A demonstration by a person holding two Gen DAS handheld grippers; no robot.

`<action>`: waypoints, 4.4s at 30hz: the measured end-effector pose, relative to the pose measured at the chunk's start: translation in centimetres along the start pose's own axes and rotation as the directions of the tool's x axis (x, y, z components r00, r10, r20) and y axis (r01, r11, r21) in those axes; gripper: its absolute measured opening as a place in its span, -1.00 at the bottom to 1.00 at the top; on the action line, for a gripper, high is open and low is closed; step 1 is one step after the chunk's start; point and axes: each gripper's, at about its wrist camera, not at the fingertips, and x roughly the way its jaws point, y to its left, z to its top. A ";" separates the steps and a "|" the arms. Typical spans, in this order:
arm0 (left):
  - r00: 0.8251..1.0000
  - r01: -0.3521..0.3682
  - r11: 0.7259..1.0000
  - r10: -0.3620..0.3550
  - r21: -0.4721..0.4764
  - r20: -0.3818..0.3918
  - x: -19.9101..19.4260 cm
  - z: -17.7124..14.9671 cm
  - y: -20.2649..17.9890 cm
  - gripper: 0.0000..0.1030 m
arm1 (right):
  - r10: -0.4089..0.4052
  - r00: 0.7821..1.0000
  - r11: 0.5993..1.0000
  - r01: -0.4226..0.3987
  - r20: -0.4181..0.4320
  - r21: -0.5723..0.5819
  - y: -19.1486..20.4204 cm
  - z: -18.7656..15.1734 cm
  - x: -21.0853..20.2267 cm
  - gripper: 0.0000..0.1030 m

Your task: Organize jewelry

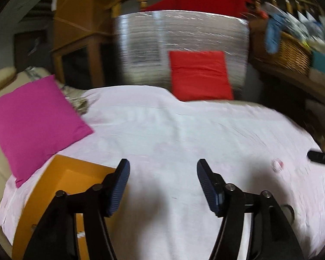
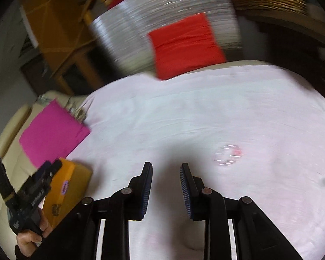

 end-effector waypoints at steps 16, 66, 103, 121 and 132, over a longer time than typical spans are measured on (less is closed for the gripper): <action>0.937 0.330 0.917 -0.289 0.223 -0.197 2.4 -3.5 -12.7 0.40 | -0.074 0.994 0.960 0.093 -0.081 0.266 -10.7 0.0 1.0 -0.41; 0.918 0.309 0.951 -0.293 0.015 -0.268 6.4 -4.7 -10.5 0.22 | -0.266 0.956 0.964 0.266 -0.121 -0.016 -6.0 1.4 13.5 -0.73; 0.959 0.109 0.994 -0.114 -0.031 -0.259 7.6 -3.7 -5.0 0.22 | 0.057 0.987 0.998 -0.055 -0.153 0.017 -1.1 -1.2 8.7 -0.77; 0.953 0.066 0.998 -0.063 -0.003 -0.295 8.5 -4.4 -4.6 0.22 | -0.063 0.957 0.995 0.039 -0.283 -0.090 -0.2 -3.4 11.8 -0.75; 0.926 0.055 0.998 -0.047 0.010 -0.375 10.3 -5.7 -4.9 0.23 | -0.064 0.944 0.995 0.036 -0.325 -0.091 -1.3 -3.8 11.8 -0.71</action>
